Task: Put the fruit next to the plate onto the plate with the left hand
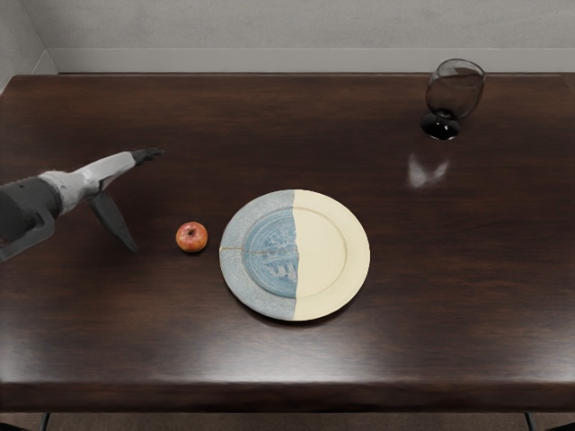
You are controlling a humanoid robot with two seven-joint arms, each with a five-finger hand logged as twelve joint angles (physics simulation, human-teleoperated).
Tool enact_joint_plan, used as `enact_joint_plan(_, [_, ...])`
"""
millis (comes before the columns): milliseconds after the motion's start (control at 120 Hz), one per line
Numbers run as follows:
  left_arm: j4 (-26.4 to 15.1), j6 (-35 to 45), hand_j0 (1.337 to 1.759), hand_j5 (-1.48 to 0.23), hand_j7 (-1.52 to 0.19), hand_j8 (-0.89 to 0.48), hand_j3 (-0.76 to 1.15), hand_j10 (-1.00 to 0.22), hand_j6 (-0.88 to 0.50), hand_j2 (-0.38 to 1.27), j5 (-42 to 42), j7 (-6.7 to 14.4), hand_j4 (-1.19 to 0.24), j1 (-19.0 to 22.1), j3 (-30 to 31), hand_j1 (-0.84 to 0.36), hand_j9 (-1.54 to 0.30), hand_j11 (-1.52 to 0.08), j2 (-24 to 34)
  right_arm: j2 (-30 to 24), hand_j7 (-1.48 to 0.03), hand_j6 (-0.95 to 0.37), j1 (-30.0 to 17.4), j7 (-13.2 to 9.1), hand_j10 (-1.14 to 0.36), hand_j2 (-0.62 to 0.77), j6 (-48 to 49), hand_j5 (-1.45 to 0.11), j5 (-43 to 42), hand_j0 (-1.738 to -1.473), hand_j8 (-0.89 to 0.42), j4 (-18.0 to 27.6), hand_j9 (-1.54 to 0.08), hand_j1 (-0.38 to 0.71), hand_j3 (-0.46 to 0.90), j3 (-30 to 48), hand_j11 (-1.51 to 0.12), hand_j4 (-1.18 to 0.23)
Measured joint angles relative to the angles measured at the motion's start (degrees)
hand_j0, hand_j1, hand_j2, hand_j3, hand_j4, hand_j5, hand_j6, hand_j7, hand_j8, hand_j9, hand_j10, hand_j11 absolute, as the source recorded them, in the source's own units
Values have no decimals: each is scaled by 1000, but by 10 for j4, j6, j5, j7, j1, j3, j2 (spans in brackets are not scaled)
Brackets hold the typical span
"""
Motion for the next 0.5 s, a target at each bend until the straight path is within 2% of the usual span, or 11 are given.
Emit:
enact_joint_plan(175, [28,3,1658,-94,-94,-78,0,-76,-78,17,20,29,-77,0,41,266,-93,-93,-29,0,0,0,1,0,0,0,0,0,-2,-1658,0,0,0,-349,0,0,0,0])
enact_joint_plan(283, [34,26,1658,-135,-135,-110,0,-108,-110,24,54,40,-108,3,56,228,-135,-134,-51,0,0,0,2,0,0,0,-1,0,-4,-1658,0,0,0,-349,0,0,0,0])
enact_joint_plan(425, [32,57,1658,-165,-165,-133,0,-131,-133,29,90,61,-131,-1,71,200,-165,-165,-59,0,0,0,2,1,0,0,-1,0,-5,-1658,0,0,0,-349,0,0,0,0])
enact_joint_plan(500, [17,62,1658,-175,-174,-141,0,-139,-141,31,101,73,-139,-4,74,192,-174,-174,-50,0,0,0,2,1,0,0,-1,0,-5,-1658,0,0,0,-349,0,0,0,0])
